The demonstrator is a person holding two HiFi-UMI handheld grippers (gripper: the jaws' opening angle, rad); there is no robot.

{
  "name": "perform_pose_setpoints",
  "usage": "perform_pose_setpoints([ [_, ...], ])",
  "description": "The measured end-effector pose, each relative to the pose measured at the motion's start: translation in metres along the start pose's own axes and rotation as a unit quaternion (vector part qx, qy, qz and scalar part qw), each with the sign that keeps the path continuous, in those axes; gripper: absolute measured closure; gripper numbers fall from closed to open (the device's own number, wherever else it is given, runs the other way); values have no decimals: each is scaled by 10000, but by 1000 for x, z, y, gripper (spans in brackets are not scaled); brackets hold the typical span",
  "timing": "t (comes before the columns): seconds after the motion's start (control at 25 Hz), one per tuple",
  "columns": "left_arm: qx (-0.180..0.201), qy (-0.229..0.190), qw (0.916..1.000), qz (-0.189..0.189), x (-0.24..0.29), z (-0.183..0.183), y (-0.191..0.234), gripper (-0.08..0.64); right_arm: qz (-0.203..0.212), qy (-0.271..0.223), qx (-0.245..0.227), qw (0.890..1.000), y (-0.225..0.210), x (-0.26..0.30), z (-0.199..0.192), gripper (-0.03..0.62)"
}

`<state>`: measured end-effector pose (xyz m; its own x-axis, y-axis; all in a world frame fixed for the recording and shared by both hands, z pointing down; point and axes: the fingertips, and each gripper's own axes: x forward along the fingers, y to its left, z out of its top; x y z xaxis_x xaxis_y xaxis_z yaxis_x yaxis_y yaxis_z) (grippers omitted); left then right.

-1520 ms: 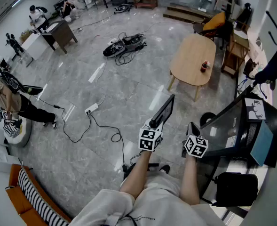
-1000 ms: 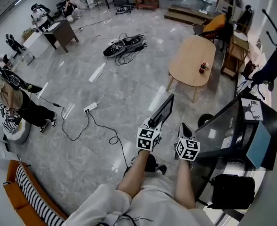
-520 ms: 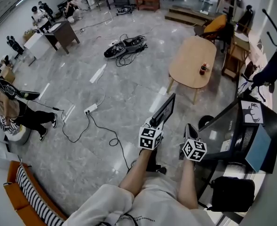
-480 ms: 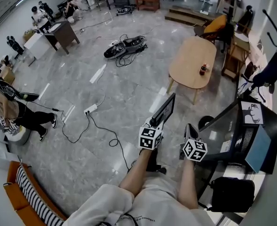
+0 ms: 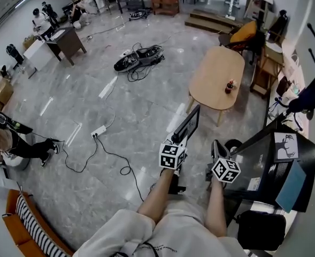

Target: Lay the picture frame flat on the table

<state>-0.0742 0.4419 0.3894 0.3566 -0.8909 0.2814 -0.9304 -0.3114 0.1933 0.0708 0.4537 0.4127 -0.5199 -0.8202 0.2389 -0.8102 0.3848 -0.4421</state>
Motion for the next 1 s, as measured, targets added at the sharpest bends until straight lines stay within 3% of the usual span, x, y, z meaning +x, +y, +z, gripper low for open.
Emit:
perform_pose_setpoints([
  [0.2, 12, -67, 10000, -30, 43, 32, 24, 532, -25, 51, 5, 10000, -7, 46, 21, 558],
  [0.6, 18, 146, 9998, -132, 116, 53, 69, 532, -267, 255, 85, 9993, -33, 129, 39, 558],
  [0.8, -8, 226, 9992, -334, 156, 65, 83, 532, -921, 481, -442, 9936, -54, 162, 49, 558],
  [1.0, 17, 263, 9985, -486, 189, 72, 101, 532, -1026, 331, -401, 9934, -61, 194, 60, 558],
])
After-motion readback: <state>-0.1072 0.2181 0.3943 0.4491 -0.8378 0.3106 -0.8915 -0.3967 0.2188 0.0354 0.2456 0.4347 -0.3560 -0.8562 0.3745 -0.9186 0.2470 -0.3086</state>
